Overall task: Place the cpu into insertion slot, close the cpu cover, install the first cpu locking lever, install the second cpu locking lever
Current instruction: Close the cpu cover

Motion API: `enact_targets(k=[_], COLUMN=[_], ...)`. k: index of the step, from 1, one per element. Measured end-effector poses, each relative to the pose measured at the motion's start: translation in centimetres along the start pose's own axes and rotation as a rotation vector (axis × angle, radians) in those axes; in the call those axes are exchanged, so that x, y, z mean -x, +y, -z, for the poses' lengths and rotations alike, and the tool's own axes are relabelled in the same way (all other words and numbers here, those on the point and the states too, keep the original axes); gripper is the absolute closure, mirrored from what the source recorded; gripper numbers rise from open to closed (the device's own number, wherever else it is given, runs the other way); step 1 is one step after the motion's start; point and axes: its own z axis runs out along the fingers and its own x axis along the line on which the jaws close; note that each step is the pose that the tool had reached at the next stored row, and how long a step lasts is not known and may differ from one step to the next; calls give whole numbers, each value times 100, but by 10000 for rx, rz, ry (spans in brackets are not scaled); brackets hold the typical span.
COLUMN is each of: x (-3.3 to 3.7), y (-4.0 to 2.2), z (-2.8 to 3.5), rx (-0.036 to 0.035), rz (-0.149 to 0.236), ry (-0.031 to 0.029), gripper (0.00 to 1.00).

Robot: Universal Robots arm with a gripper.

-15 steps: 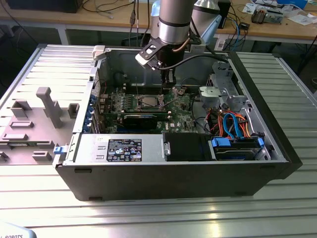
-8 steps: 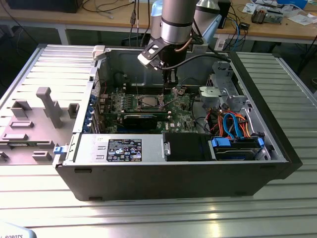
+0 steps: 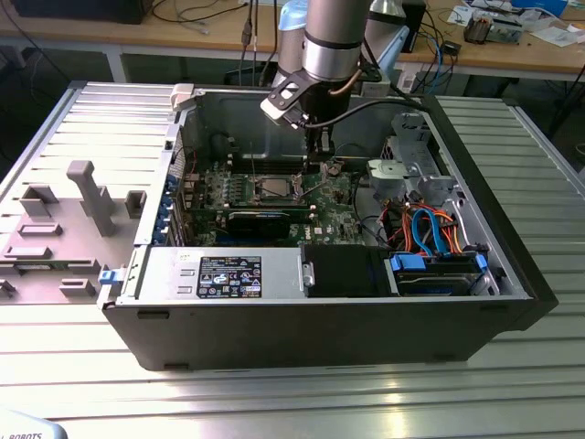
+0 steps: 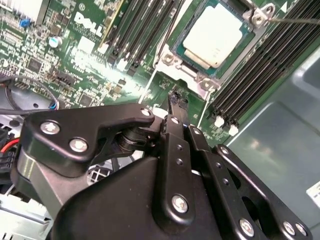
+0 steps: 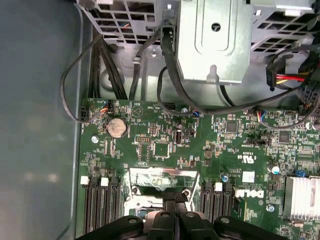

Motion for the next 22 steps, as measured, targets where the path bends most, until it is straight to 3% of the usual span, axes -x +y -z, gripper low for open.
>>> enact_targets(k=[22], x=[28], y=[470], z=[6], rx=[-171], rz=[5], ry=[10], gripper=[89])
